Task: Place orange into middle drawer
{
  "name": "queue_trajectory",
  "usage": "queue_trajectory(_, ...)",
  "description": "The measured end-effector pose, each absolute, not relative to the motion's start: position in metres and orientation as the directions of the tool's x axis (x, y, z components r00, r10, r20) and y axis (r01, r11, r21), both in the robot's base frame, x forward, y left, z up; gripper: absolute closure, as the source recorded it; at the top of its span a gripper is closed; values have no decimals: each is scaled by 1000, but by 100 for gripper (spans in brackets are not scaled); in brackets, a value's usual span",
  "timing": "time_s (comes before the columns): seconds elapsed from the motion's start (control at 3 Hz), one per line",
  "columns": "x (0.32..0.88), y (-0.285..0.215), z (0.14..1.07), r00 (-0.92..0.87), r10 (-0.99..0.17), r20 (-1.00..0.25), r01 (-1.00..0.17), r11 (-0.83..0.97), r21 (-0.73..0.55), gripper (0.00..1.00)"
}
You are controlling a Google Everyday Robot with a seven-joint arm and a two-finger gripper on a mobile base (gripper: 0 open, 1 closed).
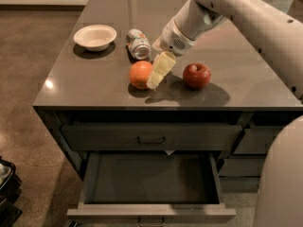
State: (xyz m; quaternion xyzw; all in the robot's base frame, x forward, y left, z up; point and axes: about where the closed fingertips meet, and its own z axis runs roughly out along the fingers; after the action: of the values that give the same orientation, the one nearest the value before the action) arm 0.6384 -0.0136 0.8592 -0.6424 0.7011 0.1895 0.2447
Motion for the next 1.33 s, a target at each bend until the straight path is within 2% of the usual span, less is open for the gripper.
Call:
queue_trajectory(0.67, 594, -4, 876, -92, -810, -579, -991, 133, -29, 0)
queue_trajectory(1.33, 592, 15, 857, -42, -782, -622, -996, 84, -39, 0)
